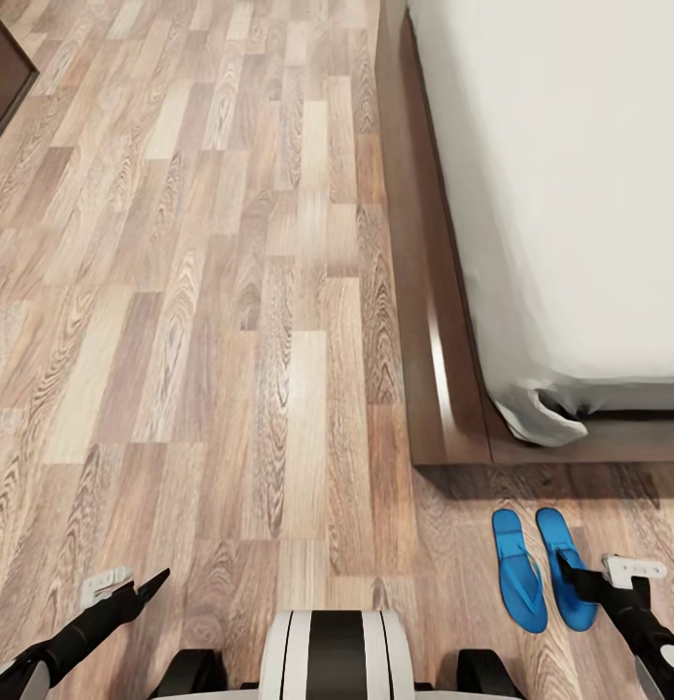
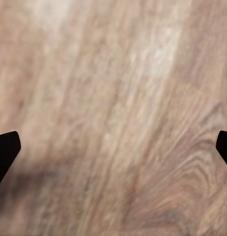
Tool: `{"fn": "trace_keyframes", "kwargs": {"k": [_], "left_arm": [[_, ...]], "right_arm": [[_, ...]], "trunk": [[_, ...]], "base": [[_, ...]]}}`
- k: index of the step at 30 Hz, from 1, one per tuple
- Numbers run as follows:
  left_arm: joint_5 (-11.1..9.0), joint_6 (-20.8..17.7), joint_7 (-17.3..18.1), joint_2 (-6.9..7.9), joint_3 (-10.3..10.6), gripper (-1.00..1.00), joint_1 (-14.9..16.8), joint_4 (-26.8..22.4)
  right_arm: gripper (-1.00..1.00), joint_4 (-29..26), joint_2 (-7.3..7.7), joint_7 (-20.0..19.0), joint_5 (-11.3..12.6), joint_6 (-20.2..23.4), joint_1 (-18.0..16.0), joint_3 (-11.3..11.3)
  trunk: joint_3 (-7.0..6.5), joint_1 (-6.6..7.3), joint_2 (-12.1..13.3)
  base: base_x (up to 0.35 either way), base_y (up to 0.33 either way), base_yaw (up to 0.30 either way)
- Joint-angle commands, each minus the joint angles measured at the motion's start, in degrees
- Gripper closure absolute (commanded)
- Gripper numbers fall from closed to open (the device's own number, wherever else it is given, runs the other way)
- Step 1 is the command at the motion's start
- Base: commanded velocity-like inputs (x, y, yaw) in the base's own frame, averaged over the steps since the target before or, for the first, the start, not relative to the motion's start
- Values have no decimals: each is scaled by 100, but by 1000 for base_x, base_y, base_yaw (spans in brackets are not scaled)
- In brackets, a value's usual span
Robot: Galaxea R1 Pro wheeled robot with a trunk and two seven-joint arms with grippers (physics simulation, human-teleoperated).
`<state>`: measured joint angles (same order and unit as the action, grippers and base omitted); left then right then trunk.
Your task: In the bedroom, move the book from the bed onto either nightstand, and place the two sandals side by side next to the bed.
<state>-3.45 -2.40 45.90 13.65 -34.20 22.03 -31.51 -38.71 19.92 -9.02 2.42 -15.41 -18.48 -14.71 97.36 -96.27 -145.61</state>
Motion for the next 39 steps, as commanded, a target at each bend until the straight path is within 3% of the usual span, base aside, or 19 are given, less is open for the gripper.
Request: {"fn": "trace_keyframes", "kwargs": {"k": [1,4,8,9,11,13,14,15,16,22,25,39], "left_arm": [[-23,-25,30,-1,-15,-100,3,5],[-22,-24,28,-2,-16,-100,3,5],[-17,-24,30,-5,-16,-100,4,5],[-17,-24,31,-14,-16,-100,4,5],[-16,-24,32,-23,-16,-100,5,5],[-11,-24,37,-32,-16,-100,4,5],[-10,-24,38,-33,-16,-100,5,5],[-9,-24,39,-35,-16,-100,6,5],[-8,-19,53,-37,-16,-100,4,5],[-14,-15,224,-23,-16,-100,-8,183],[1,-9,317,-15,-16,-100,-12,425],[3,3,379,-29,-15,-100,-14,584]], "right_arm": [[-100,-40,-1,-51,30,-6,-1,-22],[-100,-179,16,-144,217,52,7,-29],[-100,-191,56,-785,984,150,15,-39],[-100,-161,72,-1197,1319,214,17,-43],[-100,-94,112,-1685,1649,337,18,-45],[-100,201,268,-2713,2142,771,19,-48],[-100,318,312,-2951,2221,888,19,-48],[-100,609,396,-3376,2339,1080,19,-48],[-100,1328,500,-3973,2479,1285,20,-54],[-100,2553,576,-4762,2578,1407,20,-76],[-100,2889,581,-4884,2585,1394,20,-70],[-100,3184,575,-4907,2588,980,20,-75]], "trunk": [[-20,3,1],[-87,11,5],[-176,21,10],[-198,24,11],[-242,29,14],[-286,34,17],[-308,37,18],[-331,39,19],[-353,42,21],[-486,57,29],[-552,65,33],[-862,101,51]], "base": [[0,0,0],[0,0,0],[0,0,0],[0,0,0],[0,0,0],[0,0,0],[0,0,0],[0,0,0],[0,0,0],[0,0,0],[0,0,0],[0,0,0]]}}
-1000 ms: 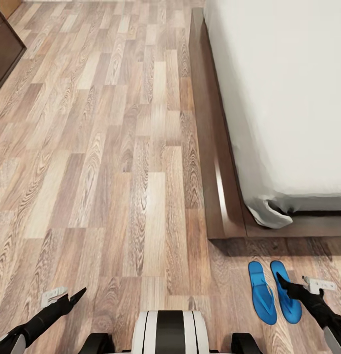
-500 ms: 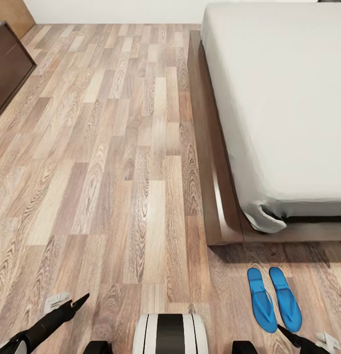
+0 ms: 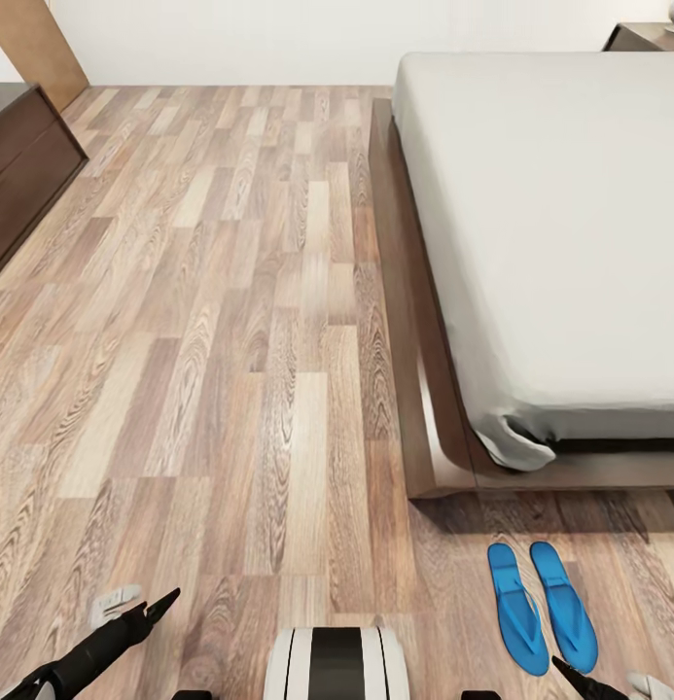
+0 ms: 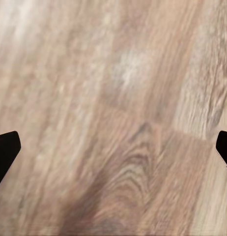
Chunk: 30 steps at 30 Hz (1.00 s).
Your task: In the bedroom, move the book from the bed onto either nightstand, and place the two sandals side by side next to the bed.
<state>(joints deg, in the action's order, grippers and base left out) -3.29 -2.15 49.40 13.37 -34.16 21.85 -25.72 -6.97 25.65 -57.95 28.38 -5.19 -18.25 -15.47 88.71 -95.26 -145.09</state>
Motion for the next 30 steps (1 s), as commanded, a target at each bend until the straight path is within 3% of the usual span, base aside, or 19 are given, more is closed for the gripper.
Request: {"fn": "trace_keyframes", "kwargs": {"k": [1,30], "left_arm": [[-15,-23,30,-1,-18,-100,3,7],[-31,-17,9,-8,-20,-100,3,15]], "right_arm": [[-100,10,1,-14,-8,-44,-4,0],[-100,4,-3,20,-10,-50,-4,-16]], "trunk": [[-20,3,0],[-662,78,39]], "base": [[0,0,0],[0,0,0]]}}
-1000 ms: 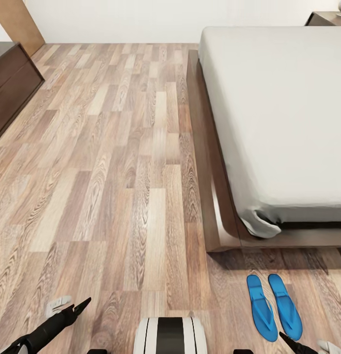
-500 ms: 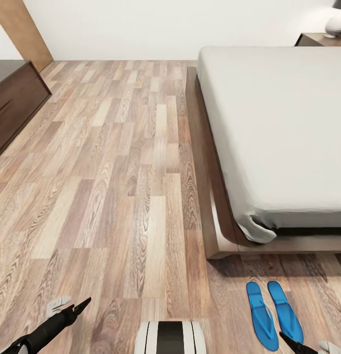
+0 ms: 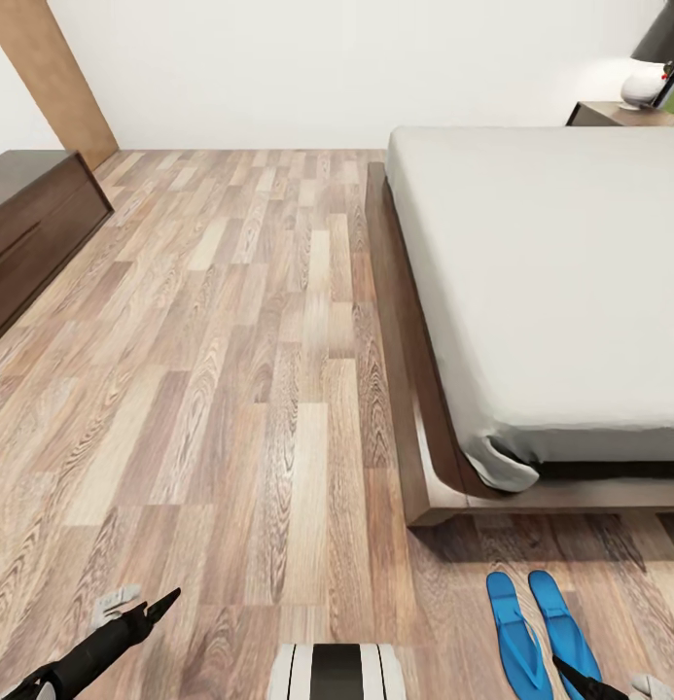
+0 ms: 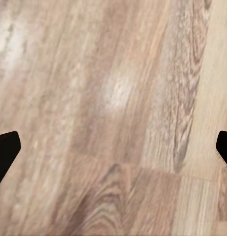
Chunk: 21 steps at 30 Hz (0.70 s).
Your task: In the bedroom, move the book from the bed onto either nightstand, and place the two sandals side by side next to the bed.
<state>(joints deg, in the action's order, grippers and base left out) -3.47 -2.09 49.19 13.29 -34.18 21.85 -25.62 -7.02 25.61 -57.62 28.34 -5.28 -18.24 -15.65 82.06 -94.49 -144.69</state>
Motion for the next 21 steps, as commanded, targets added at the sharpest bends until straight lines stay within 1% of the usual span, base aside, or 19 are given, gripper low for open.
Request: {"fn": "trace_keyframes", "kwargs": {"k": [1,8,9,12,13,21], "left_arm": [[-13,-21,26,-1,-19,-100,4,5],[-13,-21,28,-2,-18,-100,4,5],[-10,-21,17,-6,-17,-100,4,5],[-7,-20,14,-9,-13,-100,4,5],[-5,-20,12,-45,-16,-100,4,5],[-3,-19,5,-76,-17,-100,4,5]], "right_arm": [[-100,9,0,-14,-8,-38,-4,1],[-100,8,-3,-13,-12,-41,-4,1],[-100,18,-3,14,-13,-146,-4,5],[-100,22,-3,19,-13,-276,-4,12],[-100,24,-10,22,-13,-385,-4,17],[-100,24,-12,22,-13,-402,-4,18]], "trunk": [[-20,3,0],[-175,21,10],[-197,24,11],[-263,32,15],[-285,34,16],[-463,55,27]], "base": [[0,0,0],[0,0,0],[0,0,0],[0,0,0],[0,0,0],[0,0,0]]}}
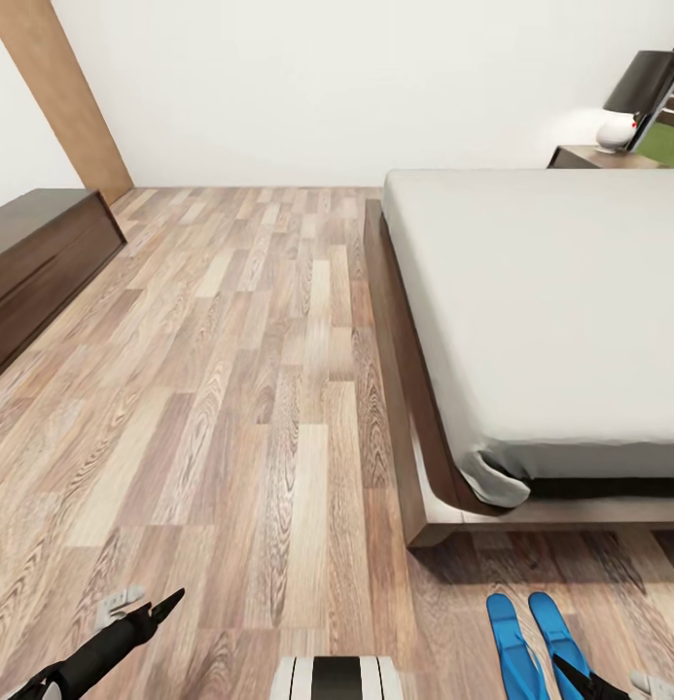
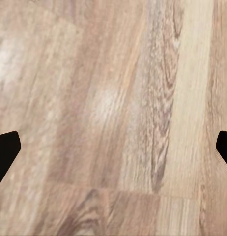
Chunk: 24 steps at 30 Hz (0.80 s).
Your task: In the bedroom, move the book from the bed onto either nightstand, and place the two sandals side by side next to the bed.
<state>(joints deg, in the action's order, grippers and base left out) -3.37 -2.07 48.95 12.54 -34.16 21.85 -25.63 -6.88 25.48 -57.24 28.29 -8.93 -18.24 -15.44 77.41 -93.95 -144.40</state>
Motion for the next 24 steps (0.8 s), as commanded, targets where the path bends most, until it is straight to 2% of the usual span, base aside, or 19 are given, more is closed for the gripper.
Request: {"fn": "trace_keyframes", "kwargs": {"k": [1,21,24], "left_arm": [[-12,-22,28,-3,-20,-100,4,5],[-10,-22,16,-16,-12,-100,4,5],[-7,-20,-12,-62,-8,-100,4,5]], "right_arm": [[-100,8,1,-15,-8,-37,-4,-4],[-100,11,-1,-15,-8,-38,-4,3],[-100,11,-11,-15,-8,-38,-4,5]], "trunk": [[-19,3,0],[-462,55,27],[-529,63,31]], "base": [[0,0,0],[0,0,0],[0,0,0]]}}
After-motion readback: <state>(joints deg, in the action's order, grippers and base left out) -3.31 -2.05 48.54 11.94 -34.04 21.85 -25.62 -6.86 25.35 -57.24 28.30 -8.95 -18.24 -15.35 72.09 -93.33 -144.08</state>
